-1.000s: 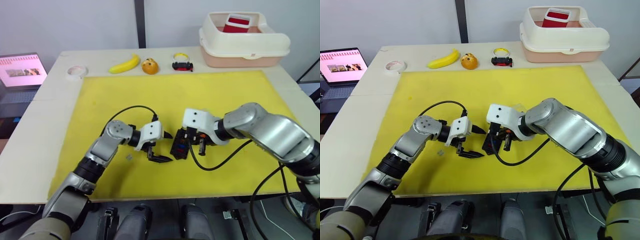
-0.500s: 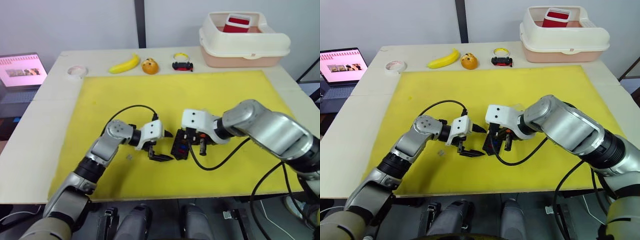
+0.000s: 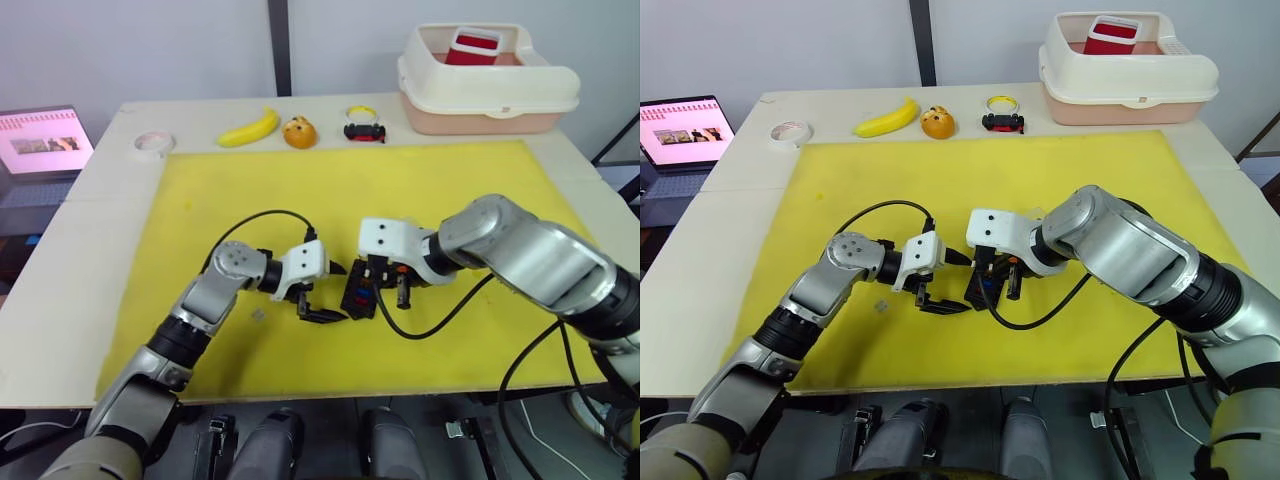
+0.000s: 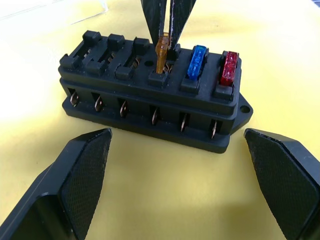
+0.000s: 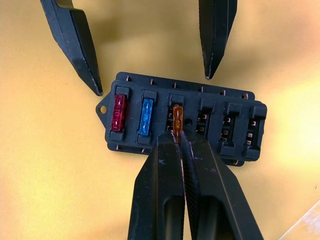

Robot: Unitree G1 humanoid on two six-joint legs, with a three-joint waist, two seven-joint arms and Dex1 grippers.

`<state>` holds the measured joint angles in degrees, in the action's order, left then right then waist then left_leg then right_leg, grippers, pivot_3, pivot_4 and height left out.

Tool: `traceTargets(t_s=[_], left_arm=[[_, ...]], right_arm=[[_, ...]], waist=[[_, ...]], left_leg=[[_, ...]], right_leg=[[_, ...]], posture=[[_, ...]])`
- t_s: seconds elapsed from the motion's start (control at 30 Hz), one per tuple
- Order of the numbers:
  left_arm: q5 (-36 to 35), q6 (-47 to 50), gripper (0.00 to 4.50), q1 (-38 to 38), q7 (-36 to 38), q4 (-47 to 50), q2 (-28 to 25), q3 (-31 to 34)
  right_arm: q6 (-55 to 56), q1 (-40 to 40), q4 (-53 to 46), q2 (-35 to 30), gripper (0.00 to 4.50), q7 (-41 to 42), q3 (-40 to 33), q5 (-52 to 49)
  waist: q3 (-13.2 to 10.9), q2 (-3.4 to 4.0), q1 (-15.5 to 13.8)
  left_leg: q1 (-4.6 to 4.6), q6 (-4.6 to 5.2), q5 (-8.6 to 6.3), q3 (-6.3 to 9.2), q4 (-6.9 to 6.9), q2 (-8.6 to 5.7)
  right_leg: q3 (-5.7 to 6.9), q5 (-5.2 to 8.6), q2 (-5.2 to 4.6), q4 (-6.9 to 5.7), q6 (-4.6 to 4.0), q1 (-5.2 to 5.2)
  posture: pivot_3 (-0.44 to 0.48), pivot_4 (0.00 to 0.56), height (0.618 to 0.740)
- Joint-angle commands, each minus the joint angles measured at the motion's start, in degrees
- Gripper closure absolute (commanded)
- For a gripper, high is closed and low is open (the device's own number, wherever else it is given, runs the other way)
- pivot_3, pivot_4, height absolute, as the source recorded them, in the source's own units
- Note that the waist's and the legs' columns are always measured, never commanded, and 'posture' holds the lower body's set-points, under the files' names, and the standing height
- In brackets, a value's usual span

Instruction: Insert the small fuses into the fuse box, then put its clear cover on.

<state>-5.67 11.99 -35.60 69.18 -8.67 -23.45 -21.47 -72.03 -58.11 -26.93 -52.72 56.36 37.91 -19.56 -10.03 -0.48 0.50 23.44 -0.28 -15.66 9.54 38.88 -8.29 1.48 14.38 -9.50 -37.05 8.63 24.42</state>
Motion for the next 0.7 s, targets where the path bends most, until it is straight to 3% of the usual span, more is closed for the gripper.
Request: traceTargets(t_s=[0.03, 0.47, 0.57, 0.63, 0.7], left_arm=[[-0.8, -0.4, 0.00, -0.4, -0.2, 1.4, -0.1, 0.9], [-0.6, -0.6, 0.00, -1.1, 0.3, 0.6, -0.2, 0.8], [-0.6, -0.8, 0.00, -1.3, 0.4, 0.2, -0.1, 0.8], [-0.6, -0.8, 0.00, -1.3, 0.6, 0.1, -0.2, 0.8], [-0.5, -0.8, 0.00, -1.3, 0.7, 0.0, -0.3, 0.8]], right_arm=[[0.4, 0.1, -0.2, 0.7, 4.44, -0.1, 1.0, 1.1], [-1.0, 0.3, -1.4, 1.4, 4.44, -0.3, -1.1, 0.7], [-1.3, 0.2, -1.5, 1.6, 3.53, -0.5, -1.4, 0.6], [-2.2, -0.2, -1.5, 2.0, 2.64, -0.5, -2.8, -0.2], [-2.9, -0.7, -1.8, 1.7, 2.64, -0.2, -4.1, -0.8]], waist=[[0.0, 0.00, 0.0], [0.0, 0.00, 0.1], [0.0, 0.00, 0.1], [0.0, 0.00, 0.0], [0.0, 0.00, 0.0]], left_leg=[[0.00, 0.00, 0.00, 0.00, 0.00, 0.00], [0.00, 0.00, 0.00, 0.00, -0.01, 0.01], [0.00, 0.00, 0.00, 0.01, -0.01, 0.00], [0.00, 0.00, 0.00, 0.00, -0.01, 0.00], [0.00, 0.00, 0.00, 0.00, -0.02, 0.00]], right_leg=[[0.00, 0.00, 0.00, 0.00, 0.00, 0.00], [0.00, 0.00, 0.00, 0.00, 0.00, 0.01], [0.00, 0.00, 0.00, 0.00, 0.00, 0.02], [0.00, 0.00, 0.00, 0.00, 0.00, 0.02], [0.00, 0.00, 0.00, 0.00, 0.00, 0.02]], posture=[[0.000, 0.150, 0.740], [0.000, 0.150, 0.740], [0.000, 0.150, 0.740], [0.000, 0.150, 0.740], [0.000, 0.150, 0.740]])
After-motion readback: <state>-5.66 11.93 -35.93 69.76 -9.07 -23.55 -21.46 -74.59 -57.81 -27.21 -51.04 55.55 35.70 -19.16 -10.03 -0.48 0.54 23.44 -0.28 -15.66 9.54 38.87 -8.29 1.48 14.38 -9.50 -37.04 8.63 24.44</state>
